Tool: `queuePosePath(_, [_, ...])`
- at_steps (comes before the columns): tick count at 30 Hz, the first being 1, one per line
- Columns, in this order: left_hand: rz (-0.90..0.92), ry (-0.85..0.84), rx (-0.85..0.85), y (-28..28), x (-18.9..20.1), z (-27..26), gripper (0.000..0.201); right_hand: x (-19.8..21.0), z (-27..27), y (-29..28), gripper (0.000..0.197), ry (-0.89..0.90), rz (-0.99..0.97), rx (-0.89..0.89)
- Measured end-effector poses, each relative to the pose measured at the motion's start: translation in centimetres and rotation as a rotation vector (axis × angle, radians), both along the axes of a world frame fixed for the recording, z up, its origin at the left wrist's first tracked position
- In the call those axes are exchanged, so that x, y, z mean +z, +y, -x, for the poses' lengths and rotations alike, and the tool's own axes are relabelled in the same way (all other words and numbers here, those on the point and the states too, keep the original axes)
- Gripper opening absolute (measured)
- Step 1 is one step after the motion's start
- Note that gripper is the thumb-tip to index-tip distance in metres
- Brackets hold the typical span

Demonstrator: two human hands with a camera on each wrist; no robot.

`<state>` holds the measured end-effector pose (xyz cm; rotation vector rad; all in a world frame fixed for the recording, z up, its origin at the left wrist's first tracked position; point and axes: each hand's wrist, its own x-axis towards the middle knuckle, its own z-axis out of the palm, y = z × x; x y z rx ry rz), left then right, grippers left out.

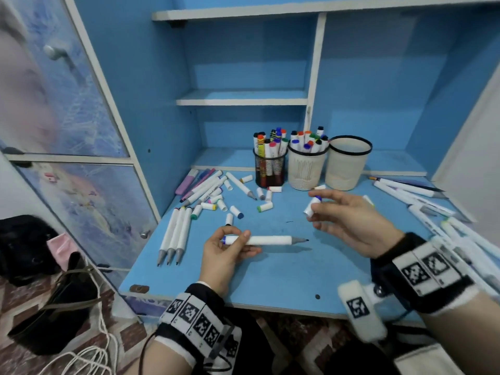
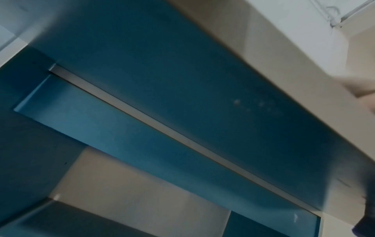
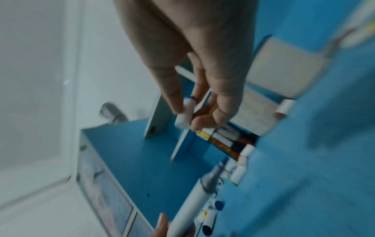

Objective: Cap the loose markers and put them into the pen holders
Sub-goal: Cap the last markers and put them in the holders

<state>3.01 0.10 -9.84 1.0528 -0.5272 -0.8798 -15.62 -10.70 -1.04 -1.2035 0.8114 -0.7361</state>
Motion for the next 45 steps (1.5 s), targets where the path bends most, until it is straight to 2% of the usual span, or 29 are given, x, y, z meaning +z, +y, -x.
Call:
queuePosePath(3, [0.009,-0.002,0.02,0.0,-0.1,0.2,0.007,-3.1,1.8,0.5,0.016,-0.195,-0.227,-0.186])
queuePosePath(6, [0.01,-0.019,0.029,0.0,-0.1,0.3,0.005,-5.5,2.3,1.3,0.013,-0.314,-0.369,-0.313])
queuePosePath(10, [0.005,-0.035,0.018,0.2,-0.1,0.5,0.002,-7.2,1.6,2.5,0.011,-0.356,-0.415,-0.346])
queuePosePath(14, [-0.009,-0.041,-0.005,0.3,-0.2,0.5,0.004,-7.9,1.1,3.4,0.014,-0.379,-0.351,-0.302])
queuePosePath(23, [-0.046,-0.097,-0.142,0.8,0.0,0.7,0.032,-9.2,1.1,4.6,0.013,-0.178,0.028,-0.247])
queuePosePath(27, [-0.083,-0.158,-0.142,0.7,-0.1,0.7,0.004,-9.2,1.1,4.9,0.014,-0.131,0.115,-0.251])
queuePosePath(31, [-0.105,-0.192,-0.16,0.7,0.0,0.8,0.005,-9.0,0.9,5.2,0.012,-0.102,0.155,-0.236])
queuePosePath(37, [-0.133,-0.107,-0.197,0.9,0.7,0.4,0.005,-8.4,1.1,5.4,0.013,0.006,0.18,-0.109])
queuePosePath(41, [-0.125,-0.073,-0.095,0.6,1.2,1.0,0.021,-7.9,1.1,5.8,0.024,0.127,0.219,0.02])
queuePosePath(45, [-0.145,-0.127,0.029,0.4,2.9,1.4,0.04,-7.0,0.8,6.5,0.028,0.172,0.238,0.11])
